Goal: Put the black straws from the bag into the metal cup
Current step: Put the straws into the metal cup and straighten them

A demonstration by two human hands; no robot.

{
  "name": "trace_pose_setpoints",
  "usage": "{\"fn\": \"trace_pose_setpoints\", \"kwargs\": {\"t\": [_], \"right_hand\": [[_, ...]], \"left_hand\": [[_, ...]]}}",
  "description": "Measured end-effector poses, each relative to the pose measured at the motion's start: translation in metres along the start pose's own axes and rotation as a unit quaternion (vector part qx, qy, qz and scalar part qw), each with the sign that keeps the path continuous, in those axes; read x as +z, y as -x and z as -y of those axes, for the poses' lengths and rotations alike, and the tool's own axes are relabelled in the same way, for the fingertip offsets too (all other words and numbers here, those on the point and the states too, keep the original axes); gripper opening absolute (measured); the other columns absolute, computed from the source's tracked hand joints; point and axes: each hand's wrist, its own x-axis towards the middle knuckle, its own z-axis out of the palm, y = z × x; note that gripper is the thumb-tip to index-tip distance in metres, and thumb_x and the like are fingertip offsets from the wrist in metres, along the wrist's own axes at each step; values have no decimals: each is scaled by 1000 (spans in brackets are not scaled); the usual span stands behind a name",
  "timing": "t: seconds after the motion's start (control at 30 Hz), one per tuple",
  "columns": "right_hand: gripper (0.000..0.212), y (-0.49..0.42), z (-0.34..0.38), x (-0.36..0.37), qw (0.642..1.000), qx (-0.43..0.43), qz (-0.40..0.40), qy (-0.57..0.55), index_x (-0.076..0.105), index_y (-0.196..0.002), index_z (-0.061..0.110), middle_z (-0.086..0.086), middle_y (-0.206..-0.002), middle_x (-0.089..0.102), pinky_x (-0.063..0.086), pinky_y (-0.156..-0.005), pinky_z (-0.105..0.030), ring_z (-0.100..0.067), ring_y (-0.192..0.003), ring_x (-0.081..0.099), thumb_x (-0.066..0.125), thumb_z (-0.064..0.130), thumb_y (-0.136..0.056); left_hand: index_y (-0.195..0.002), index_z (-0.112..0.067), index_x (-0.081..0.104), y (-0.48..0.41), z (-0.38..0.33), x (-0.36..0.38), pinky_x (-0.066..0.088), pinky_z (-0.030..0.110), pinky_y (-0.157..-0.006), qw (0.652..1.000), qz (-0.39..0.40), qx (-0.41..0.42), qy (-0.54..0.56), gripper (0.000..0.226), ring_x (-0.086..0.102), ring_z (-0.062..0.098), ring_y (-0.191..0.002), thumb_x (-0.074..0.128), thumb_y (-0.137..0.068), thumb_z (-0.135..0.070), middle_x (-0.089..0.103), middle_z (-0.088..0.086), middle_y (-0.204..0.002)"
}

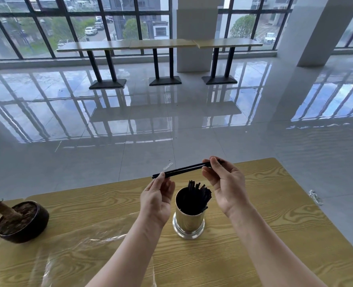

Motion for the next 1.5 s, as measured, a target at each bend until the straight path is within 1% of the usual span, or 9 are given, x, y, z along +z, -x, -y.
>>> {"fn": "trace_pose_setpoints", "kwargs": {"t": [0.33, 0.5, 0.6, 0.73, 0.87, 0.97, 1.1, 1.3, 1.5], "right_hand": [[4, 1, 21, -2, 971, -122, 24, 206, 77, -89, 8, -16, -84, 78, 62, -60, -29, -30, -70, 76, 76, 10, -86], [7, 3, 19, 2, 950, -172, 32, 257, 70, -94, 4, -14, -85, 78, 61, -56, -33, -30, -64, 74, 73, 6, -89], [4, -1, 29, -5, 921, -207, 30, 329, 71, -92, 7, -9, -82, 79, 61, -53, -37, -29, -63, 75, 73, 8, -89], [6, -7, 34, -15, 869, -202, 34, 450, 71, -87, 16, -4, -76, 78, 61, -52, -41, -18, -60, 75, 77, 15, -87], [9, -13, 12, -15, 773, -188, 33, 605, 73, -81, 23, 10, -69, 74, 55, -54, -20, 2, -59, 68, 82, 25, -82], [8, -16, -9, -15, 766, -154, 48, 623, 73, -84, 22, 7, -75, 74, 60, -62, -32, -11, -67, 72, 81, 23, -83], [9, -19, -29, -16, 716, -132, 68, 682, 72, -88, 19, 4, -77, 73, 58, -65, -33, -20, -72, 71, 77, 26, -85], [14, -19, -39, -22, 696, -105, 71, 707, 71, -95, 18, 0, -83, 75, 59, -72, -40, -23, -74, 71, 76, 26, -84], [31, -19, -38, -25, 687, -171, 89, 701, 69, -115, 25, 3, -94, 75, 45, -66, -15, -14, -82, 66, 77, 25, -86]], "left_hand": [[-105, 0, 65, -1, 6, 1, 52, 48, -100, 998, 8, 35, -47, 19, 66, 36, -101, 57, -98, -16, 67, 23, -105], [-119, 1, 61, 4, 24, 7, 58, 44, -90, 994, 21, 40, -102, 28, 68, 34, -100, 57, -99, -18, 66, 21, -110], [-121, -9, 61, 2, 24, -4, 58, 41, -87, 972, 15, 88, -217, 26, 66, 26, -103, 55, -100, -23, 67, 12, -109], [-108, -19, 67, -6, 17, -27, 55, 34, -76, 923, -39, 151, -352, 18, 65, 21, -97, 57, -95, -12, 70, 9, -106], [-97, -19, 73, -5, 21, -33, 57, 34, -81, 892, -29, 168, -418, 20, 67, 14, -90, 59, -91, -6, 74, 3, -99], [-91, -20, 75, -5, 24, -34, 57, 35, -83, 878, -24, 184, -442, 20, 68, 12, -88, 61, -89, -6, 75, -1, -93], [-87, -20, 76, -9, 20, -39, 57, 36, -84, 871, -37, 190, -452, 20, 68, 11, -87, 62, -89, -5, 75, -4, -88], [-84, -23, 76, -16, 18, -42, 58, 33, -80, 857, -36, 195, -475, 21, 68, 6, -82, 64, -88, -7, 75, -10, -83], [-81, -24, 75, -19, 25, -38, 54, 33, -67, 839, -6, 204, -504, 21, 60, 5, -60, 64, -86, -7, 72, -10, -69]]}}
